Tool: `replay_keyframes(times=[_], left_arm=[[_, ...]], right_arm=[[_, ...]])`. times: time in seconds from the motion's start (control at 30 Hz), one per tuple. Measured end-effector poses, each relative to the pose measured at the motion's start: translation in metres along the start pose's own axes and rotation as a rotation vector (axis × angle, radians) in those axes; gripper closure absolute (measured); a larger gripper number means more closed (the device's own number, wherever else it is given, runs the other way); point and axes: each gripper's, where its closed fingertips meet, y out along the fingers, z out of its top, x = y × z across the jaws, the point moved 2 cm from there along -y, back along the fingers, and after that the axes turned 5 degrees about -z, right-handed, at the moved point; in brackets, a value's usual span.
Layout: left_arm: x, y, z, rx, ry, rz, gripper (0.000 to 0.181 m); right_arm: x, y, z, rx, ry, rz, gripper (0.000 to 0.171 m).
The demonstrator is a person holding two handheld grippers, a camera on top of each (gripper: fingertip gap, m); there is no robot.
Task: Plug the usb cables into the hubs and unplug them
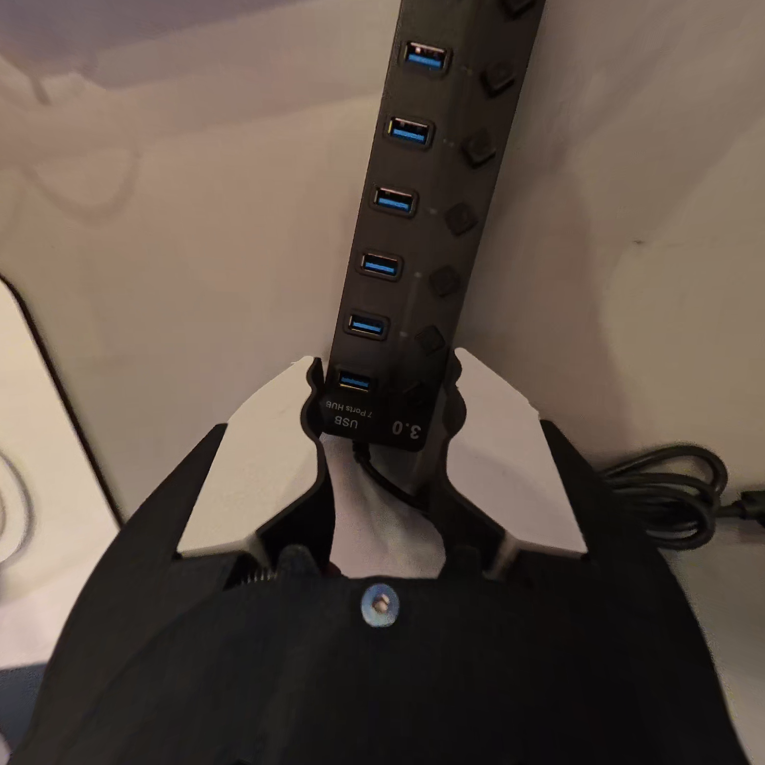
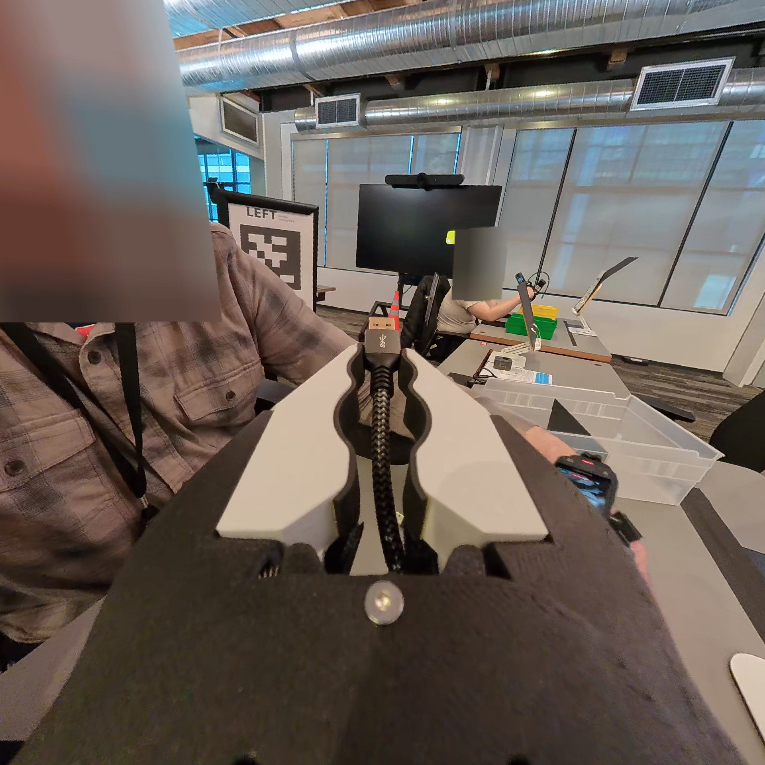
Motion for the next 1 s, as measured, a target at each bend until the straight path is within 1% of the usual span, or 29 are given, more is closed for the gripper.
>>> replay_keyframes(times=[0.1,0.2,0.23,0.4,0.57,0.73,0.83,0.87,0.93,1.0], left_arm=[[-0.001,-0.017,-0.008,-0.070,0.016,0.075,0.125],[-0.002,-0.046,-0.015,-0.104,0.004,0.142,0.126],[-0.001,-0.057,-0.021,-0.139,-0.003,0.161,0.126],[0.007,-0.112,-0.054,-0.358,-0.037,0.229,0.126],[0.028,-0.150,-0.070,-0.598,-0.063,0.185,0.126],[0.044,-0.171,-0.081,-0.909,-0.059,0.129,0.126],[0.058,-0.173,-0.081,-1.050,-0.103,0.036,0.126],[0.058,-0.173,-0.082,-1.099,-0.088,0.033,0.126],[0.059,-0.169,-0.082,-1.138,-0.091,0.009,0.127],[0.062,-0.160,-0.077,-1.114,-0.085,-0.021,0.127]], right_arm=[[0.001,-0.003,0.001,-0.021,-0.021,-0.024,0.158],[0.005,-0.004,-0.003,-0.077,-0.049,-0.073,0.158],[0.007,-0.004,-0.005,-0.097,-0.057,-0.090,0.157],[0.019,-0.003,-0.019,-0.166,-0.058,-0.153,0.158],[0.035,0.006,-0.054,-0.298,-0.048,-0.217,0.158],[0.036,0.015,-0.068,-0.342,-0.036,-0.203,0.158],[0.035,0.013,-0.068,-0.341,-0.036,-0.201,0.158],[0.035,0.012,-0.067,-0.341,-0.036,-0.201,0.158],[0.035,0.009,-0.065,-0.334,-0.037,-0.202,0.158],[0.035,0.006,-0.062,-0.328,-0.041,-0.204,0.158]])
